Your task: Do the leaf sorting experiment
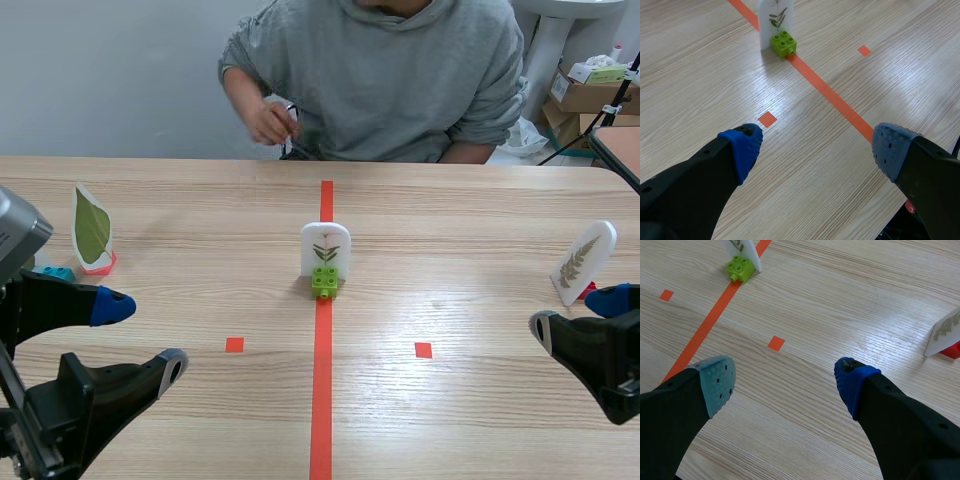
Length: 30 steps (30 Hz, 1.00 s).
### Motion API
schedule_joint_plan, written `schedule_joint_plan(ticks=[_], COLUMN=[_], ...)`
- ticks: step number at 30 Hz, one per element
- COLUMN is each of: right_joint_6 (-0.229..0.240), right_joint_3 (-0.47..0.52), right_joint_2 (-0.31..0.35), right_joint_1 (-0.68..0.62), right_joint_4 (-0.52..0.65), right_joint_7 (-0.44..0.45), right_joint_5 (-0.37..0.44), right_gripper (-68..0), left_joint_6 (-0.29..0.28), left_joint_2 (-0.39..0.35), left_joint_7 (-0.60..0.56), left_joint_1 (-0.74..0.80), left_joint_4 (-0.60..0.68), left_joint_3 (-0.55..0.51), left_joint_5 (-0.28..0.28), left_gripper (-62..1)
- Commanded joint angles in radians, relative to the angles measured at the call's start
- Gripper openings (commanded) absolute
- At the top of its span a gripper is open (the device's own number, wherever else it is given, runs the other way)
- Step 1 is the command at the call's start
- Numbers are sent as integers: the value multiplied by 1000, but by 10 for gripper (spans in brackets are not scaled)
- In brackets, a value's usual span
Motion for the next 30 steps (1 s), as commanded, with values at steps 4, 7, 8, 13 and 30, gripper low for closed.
schedule_joint_plan(ticks=[4,7,8,13,30], right_joint_6=[0,0,0,0,1], right_joint_3=[2,2,2,2,-11], right_joint_2=[13,13,13,13,36], right_joint_1=[11,11,11,11,90], right_joint_4=[11,11,11,11,-47], right_joint_7=[11,11,11,10,-19], right_joint_5=[10,10,9,6,-16], right_gripper=[-264,-264,-264,-264,-264], left_joint_6=[0,0,0,0,1], left_joint_2=[2,2,2,2,5], left_joint_7=[-18,-18,-18,-18,-18], left_joint_1=[-3,-3,-3,-3,-3], left_joint_4=[8,8,8,8,-1], left_joint_3=[-3,-3,-3,-3,-3], left_joint_5=[-8,-8,-8,-8,-7], left_gripper=[-131,-132,-132,-131,-131])
